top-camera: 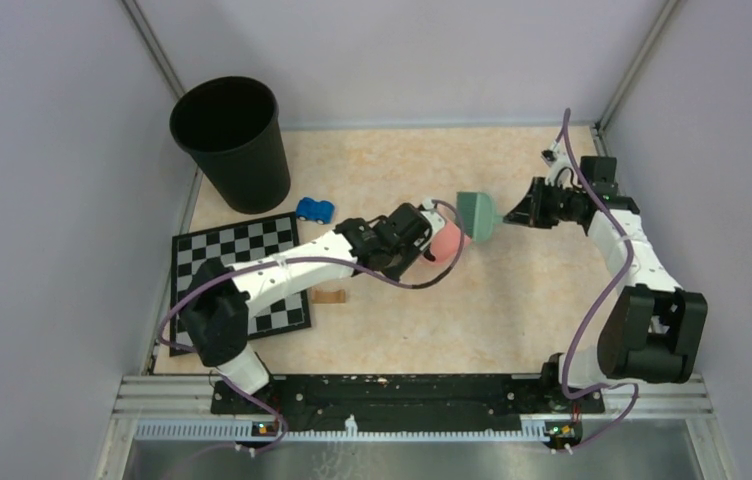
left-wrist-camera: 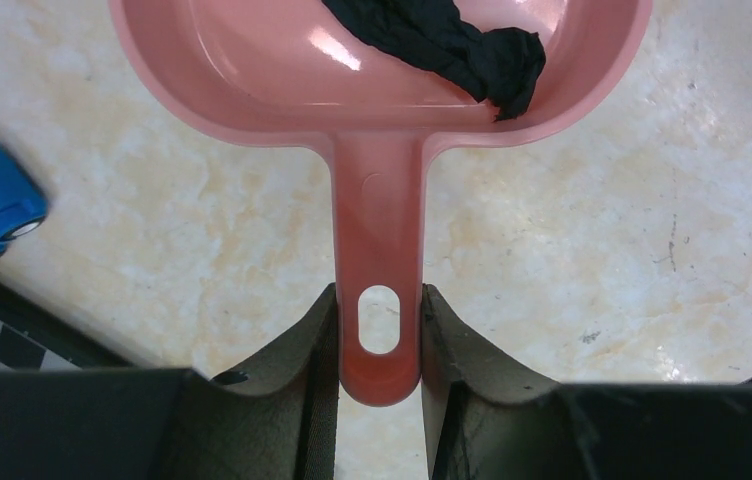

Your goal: Sweep away the paper scraps from the table

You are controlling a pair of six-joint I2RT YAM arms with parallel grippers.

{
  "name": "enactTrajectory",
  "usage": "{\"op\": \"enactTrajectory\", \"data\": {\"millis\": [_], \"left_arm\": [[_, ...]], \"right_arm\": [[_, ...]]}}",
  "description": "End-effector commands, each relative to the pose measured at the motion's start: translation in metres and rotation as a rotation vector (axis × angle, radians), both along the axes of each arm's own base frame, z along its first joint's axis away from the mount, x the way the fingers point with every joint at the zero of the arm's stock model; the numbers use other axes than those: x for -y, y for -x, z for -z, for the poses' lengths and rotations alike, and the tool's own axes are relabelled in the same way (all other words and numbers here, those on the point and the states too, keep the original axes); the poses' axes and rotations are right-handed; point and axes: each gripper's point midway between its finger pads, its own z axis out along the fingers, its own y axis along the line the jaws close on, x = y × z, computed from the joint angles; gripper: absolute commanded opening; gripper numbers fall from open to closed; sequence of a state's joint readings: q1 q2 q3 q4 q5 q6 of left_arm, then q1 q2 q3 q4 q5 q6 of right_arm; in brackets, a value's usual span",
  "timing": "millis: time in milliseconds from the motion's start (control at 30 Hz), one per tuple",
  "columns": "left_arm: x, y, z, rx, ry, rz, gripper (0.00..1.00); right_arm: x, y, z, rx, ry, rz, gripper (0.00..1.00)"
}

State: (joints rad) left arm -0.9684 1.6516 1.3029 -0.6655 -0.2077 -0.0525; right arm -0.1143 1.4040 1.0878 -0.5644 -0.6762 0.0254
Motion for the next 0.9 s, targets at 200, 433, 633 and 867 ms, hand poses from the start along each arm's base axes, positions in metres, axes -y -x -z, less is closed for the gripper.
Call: {"op": "enactTrajectory", "data": {"millis": [200,433,633,867], "left_arm": [[-0.038,-0.084,-0.103,0.171,0.232,-0.176,0.00],[-0.073,-0.130,-0.139,0.255,0.292,-0.328,0.00],[-0.098,-0.158,-0.190,0.358,0.424,-0.438,0.00],[-0.129,-0.180,-0.237,0.440,0.563,-0.530,0.00]], "right_arm": [[-0.036,0.005,-0.006,0.099,-0.221,-0.156,0.00],[-0.037,0.008,0.000,0.088,-0.222,-0.169,0.00],[-0.037,0.009,0.003,0.082,-0.215,-0.181,0.00],[-0.036,0.011,0.004,0.081,-0.203,-0.189,0.00]]}}
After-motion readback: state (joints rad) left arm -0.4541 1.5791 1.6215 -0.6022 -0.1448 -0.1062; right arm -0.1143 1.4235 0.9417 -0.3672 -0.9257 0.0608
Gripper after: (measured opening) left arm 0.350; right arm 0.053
